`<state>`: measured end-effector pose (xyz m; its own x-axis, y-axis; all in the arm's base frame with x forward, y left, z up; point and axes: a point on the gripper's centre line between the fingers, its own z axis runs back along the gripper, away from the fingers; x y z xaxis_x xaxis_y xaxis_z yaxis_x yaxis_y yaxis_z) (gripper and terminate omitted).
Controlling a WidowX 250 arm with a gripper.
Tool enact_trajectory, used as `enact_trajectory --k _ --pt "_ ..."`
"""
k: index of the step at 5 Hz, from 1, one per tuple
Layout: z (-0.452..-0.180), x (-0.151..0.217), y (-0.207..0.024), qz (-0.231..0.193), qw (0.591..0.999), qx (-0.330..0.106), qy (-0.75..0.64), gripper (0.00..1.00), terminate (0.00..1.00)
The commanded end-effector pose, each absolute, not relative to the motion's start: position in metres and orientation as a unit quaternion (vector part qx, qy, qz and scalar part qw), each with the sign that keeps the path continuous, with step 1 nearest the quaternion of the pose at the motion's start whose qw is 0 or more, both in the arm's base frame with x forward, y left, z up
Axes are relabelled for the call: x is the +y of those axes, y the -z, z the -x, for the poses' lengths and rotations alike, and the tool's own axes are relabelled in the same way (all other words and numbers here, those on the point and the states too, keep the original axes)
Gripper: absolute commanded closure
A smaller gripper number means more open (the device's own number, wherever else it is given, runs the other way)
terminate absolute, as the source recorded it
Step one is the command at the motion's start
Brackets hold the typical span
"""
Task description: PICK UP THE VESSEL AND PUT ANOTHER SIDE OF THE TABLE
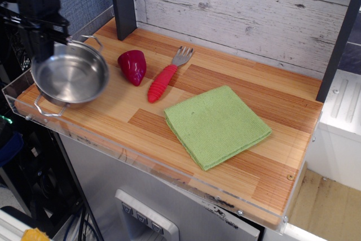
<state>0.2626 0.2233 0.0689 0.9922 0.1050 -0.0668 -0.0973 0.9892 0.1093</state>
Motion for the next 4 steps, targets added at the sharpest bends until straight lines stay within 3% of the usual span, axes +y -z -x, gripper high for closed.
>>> enact_trajectory --k 1,3,4 --pt "-0.256 0.253 -0.078 -0.061 0.994 0.030 -0.085 1.00 0.00" --pt "-0.267 0.216 -0.054 -0.022 0.997 0.038 -0.059 1.00 0.00" --pt "-0.275 0.187 -0.040 -0.021 0.997 0.063 -0.039 1.00 0.00"
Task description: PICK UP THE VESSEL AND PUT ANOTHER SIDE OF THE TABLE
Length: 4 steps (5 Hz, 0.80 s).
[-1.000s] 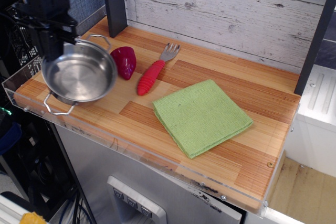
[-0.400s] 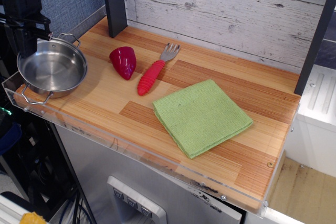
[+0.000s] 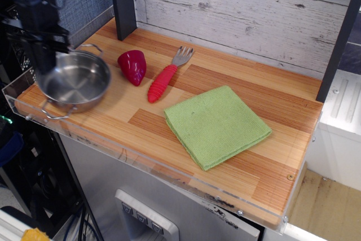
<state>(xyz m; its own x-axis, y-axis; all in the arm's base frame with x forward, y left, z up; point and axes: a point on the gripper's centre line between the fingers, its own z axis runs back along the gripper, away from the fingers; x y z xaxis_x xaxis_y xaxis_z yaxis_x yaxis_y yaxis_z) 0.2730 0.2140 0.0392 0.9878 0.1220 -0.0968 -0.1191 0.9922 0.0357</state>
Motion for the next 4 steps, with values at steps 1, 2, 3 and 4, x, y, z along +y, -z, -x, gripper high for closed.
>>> enact_trajectory --k 1,2,3,4 --pt "-0.273 0.184 -0.036 -0.020 0.995 0.088 -0.043 0.00 0.00" --pt "-0.273 0.184 -0.047 -0.030 0.995 0.088 -0.044 0.00 0.00" --pt "-0.271 0.183 -0.069 -0.043 0.996 0.070 -0.028 0.00 0.00" --pt "-0.270 0.174 -0.115 -0.056 0.998 0.005 -0.011 0.00 0.00"
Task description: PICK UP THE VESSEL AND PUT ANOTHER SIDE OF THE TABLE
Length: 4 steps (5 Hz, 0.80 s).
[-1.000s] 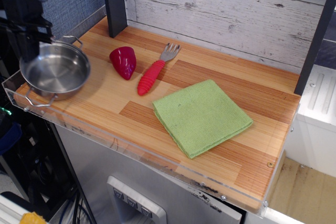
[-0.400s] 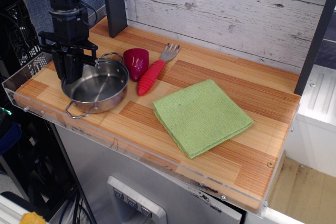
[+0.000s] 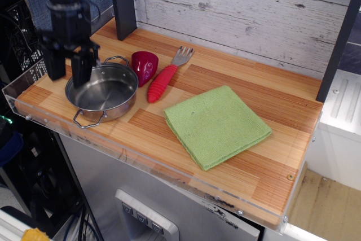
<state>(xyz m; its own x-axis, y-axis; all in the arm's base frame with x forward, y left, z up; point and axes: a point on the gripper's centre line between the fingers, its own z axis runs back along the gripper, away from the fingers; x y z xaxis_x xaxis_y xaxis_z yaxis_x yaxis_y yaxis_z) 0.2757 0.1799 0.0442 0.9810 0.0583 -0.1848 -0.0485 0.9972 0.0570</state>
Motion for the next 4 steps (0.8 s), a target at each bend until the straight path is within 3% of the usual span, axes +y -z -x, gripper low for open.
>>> enact_trajectory --k 1,2,3,4 --pt "-0.269 0.157 -0.154 -0.073 0.995 -0.065 0.011 0.00 0.00" --pt "-0.276 0.140 -0.168 -0.065 0.994 -0.082 0.042 0.00 0.00" --pt "-0.288 0.127 -0.162 -0.020 0.997 -0.052 0.055 0.00 0.00" --pt "-0.288 0.127 -0.162 -0.020 0.997 -0.052 0.055 0.00 0.00"
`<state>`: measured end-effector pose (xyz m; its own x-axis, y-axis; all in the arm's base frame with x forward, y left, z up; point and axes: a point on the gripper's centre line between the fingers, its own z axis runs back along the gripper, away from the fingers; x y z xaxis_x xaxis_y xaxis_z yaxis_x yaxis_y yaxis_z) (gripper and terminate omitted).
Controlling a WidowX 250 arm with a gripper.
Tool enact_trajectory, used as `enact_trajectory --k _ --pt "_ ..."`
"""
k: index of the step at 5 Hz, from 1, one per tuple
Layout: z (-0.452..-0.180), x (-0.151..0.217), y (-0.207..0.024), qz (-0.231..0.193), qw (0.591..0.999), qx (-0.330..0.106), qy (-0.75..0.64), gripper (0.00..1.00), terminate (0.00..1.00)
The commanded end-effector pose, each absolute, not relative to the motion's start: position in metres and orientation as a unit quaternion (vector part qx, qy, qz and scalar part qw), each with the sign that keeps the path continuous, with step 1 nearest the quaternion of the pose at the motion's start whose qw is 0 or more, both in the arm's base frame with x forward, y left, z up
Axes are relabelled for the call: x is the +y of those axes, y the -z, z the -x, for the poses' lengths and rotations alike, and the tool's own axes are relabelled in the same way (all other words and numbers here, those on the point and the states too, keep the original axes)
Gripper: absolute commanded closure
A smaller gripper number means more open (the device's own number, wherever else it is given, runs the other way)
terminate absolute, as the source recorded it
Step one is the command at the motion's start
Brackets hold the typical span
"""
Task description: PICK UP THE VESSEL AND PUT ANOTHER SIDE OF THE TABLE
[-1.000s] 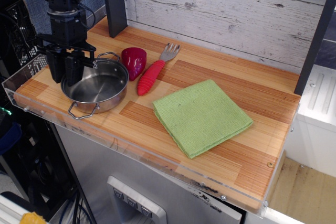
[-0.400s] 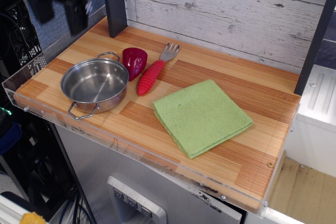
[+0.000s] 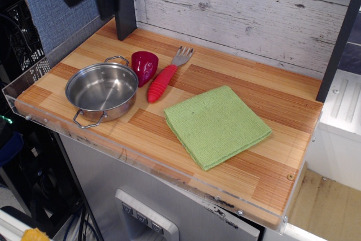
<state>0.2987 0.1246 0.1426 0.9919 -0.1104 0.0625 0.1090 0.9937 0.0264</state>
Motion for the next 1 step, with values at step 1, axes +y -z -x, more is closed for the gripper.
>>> enact_trajectory --k 1 --pt "-0.2880 0.1274 -0.1619 -0.020 0.997 -0.052 0.055 0.00 1.00"
